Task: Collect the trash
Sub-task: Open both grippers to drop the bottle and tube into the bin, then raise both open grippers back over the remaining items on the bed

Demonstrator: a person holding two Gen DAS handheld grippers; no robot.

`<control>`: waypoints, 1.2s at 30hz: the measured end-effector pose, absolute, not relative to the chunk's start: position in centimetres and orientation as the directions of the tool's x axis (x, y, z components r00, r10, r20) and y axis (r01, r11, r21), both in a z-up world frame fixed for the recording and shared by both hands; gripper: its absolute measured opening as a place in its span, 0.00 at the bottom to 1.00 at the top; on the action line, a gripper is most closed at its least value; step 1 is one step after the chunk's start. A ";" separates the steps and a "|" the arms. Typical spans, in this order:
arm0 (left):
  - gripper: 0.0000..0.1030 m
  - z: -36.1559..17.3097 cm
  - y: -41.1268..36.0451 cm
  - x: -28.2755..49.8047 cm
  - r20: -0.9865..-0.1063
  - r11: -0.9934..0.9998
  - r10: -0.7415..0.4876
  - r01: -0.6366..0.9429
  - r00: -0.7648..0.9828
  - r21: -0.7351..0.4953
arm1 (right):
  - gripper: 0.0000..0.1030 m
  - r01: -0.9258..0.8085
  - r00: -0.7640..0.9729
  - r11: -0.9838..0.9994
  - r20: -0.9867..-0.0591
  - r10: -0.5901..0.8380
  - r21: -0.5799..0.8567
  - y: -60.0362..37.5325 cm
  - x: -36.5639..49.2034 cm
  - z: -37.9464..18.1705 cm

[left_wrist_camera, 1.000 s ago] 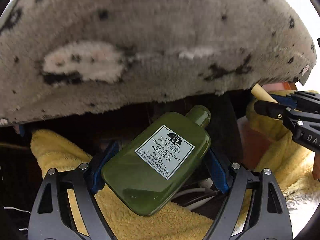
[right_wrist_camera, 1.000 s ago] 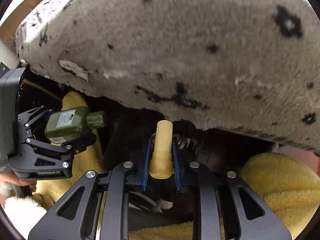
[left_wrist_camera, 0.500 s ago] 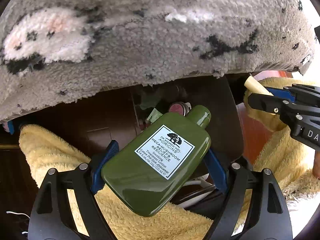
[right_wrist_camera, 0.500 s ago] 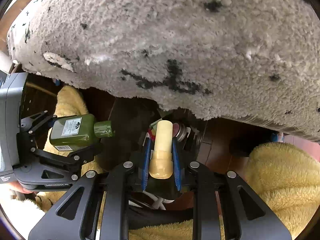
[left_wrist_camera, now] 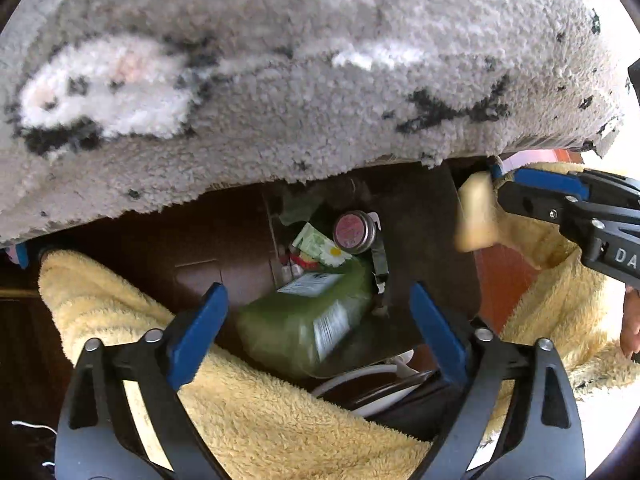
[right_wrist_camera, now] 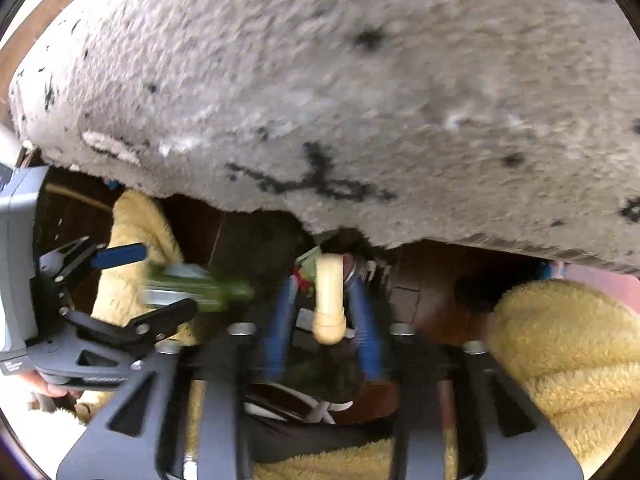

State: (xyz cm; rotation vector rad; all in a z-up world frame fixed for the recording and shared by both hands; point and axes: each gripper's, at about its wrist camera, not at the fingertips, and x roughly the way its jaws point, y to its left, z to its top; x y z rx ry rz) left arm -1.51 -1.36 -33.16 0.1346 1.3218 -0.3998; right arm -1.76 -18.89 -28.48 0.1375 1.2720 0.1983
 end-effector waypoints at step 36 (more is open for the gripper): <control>0.92 -17.0 0.0 -1.5 -0.834 0.932 -0.248 0.355 0.493 -0.068 | 0.85 -0.030 0.556 0.978 -0.809 0.188 0.206 -22.5 -2.4 -16.7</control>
